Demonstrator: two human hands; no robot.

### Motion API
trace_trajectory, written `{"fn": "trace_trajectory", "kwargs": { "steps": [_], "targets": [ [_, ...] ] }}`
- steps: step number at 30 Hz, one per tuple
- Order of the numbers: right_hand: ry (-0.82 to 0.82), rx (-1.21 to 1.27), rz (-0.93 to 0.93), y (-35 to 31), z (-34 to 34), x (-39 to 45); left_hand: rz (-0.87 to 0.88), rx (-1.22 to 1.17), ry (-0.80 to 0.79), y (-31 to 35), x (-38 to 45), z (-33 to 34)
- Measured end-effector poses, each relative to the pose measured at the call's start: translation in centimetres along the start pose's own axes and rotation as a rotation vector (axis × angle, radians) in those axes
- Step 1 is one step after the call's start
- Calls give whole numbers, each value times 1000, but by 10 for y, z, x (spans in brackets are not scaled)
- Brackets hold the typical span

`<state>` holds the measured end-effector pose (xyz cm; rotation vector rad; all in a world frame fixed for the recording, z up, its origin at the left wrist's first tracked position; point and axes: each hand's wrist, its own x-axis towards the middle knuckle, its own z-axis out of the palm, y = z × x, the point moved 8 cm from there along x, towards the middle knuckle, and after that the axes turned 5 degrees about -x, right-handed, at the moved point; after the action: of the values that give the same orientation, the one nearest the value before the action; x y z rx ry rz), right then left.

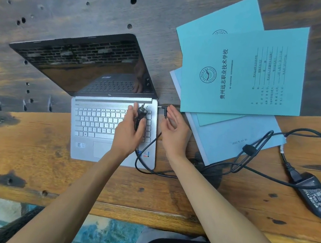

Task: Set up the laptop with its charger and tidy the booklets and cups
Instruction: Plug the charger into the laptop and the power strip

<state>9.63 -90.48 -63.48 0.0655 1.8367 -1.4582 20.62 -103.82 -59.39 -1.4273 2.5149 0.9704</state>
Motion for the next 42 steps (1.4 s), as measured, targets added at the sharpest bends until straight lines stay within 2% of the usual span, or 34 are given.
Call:
{"fn": "trace_trajectory", "kwargs": {
  "steps": [8,16,21,29,36,42],
  "targets": [
    [20,-43,-38,4,6,1,14,31,-6,-1,0,1],
    [-61,-154,-113,-2,3,1,3,71,-1,-2,0,4],
    [-179,-81,46,3,-1,2,10,78,-11,0,1,5],
    [-300,51,123,-1,5,4,22,53,-23,6,1,2],
    [-337,-26,144,-1,6,4,15,-2,-72,9,0,-1],
    [-370,-71,179,-14,-1,-8,-50,-194,-92,5,-13,-17]
  ]
}}
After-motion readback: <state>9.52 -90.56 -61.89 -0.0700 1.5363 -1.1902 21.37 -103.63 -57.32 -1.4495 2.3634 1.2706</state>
